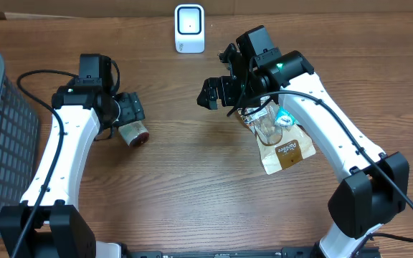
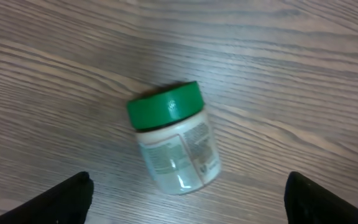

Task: Scan the item barcode
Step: 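Reach the left gripper to the green-lidded jar and grasp it, then slide the jar toward the centre with the left gripper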

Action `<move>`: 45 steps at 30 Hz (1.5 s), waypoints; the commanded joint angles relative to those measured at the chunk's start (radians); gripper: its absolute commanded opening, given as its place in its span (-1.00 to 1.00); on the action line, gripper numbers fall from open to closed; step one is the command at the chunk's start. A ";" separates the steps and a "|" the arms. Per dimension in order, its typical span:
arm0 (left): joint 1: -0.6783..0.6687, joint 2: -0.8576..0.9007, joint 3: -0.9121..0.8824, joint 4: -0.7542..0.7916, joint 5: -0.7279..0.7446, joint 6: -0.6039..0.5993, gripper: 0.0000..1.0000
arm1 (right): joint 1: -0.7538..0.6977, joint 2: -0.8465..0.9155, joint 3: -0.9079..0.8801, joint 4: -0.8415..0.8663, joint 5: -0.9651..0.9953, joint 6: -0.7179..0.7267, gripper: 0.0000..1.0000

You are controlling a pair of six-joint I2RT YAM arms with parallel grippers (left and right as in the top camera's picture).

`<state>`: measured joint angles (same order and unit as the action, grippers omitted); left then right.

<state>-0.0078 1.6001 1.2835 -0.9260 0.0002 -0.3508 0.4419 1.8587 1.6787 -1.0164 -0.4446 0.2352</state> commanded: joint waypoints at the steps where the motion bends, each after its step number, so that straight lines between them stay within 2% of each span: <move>1: 0.014 0.003 -0.008 0.008 -0.055 0.005 0.74 | 0.002 0.000 -0.011 0.014 -0.002 0.000 1.00; 11: 0.019 0.136 -0.014 -0.011 -0.013 -0.143 0.71 | 0.002 0.000 -0.034 0.025 0.003 0.000 0.99; 16: 0.019 0.233 -0.014 -0.009 0.006 -0.171 0.69 | 0.002 0.000 -0.043 0.026 0.034 0.000 0.99; 20: 0.019 0.289 -0.014 -0.004 0.026 -0.170 0.59 | 0.002 0.000 -0.043 0.027 0.036 0.000 1.00; 22: 0.018 0.302 -0.014 -0.001 0.026 -0.170 0.39 | 0.002 0.000 -0.043 0.029 0.036 0.000 1.00; 25: 0.014 0.302 -0.013 0.005 0.026 -0.170 -0.31 | 0.002 0.000 -0.043 0.034 0.036 0.000 0.99; 26: 0.011 0.302 -0.013 0.009 0.026 -0.170 -0.44 | 0.002 0.000 -0.043 0.036 0.036 0.001 1.00; 27: 0.006 0.302 -0.013 0.013 0.026 -0.170 -0.46 | 0.002 0.000 -0.043 0.038 0.036 0.001 1.00; 33: -0.050 0.302 -0.011 0.024 0.030 -0.170 -0.44 | 0.002 0.000 -0.043 0.039 0.036 0.001 1.00; 43: -0.217 0.302 -0.011 0.084 0.154 -0.195 -0.30 | 0.002 0.000 -0.043 0.037 0.036 0.001 1.00; 44: -0.231 0.302 -0.011 0.092 0.154 -0.200 -0.26 | 0.002 0.000 -0.043 0.034 0.037 0.001 1.00; 45: -0.237 0.302 -0.012 0.097 0.153 -0.200 -0.11 | 0.002 0.000 -0.043 0.033 0.037 0.001 1.00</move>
<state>-0.2214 1.8885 1.2778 -0.8425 0.1169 -0.5255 0.4419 1.8591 1.6413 -0.9852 -0.4137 0.2356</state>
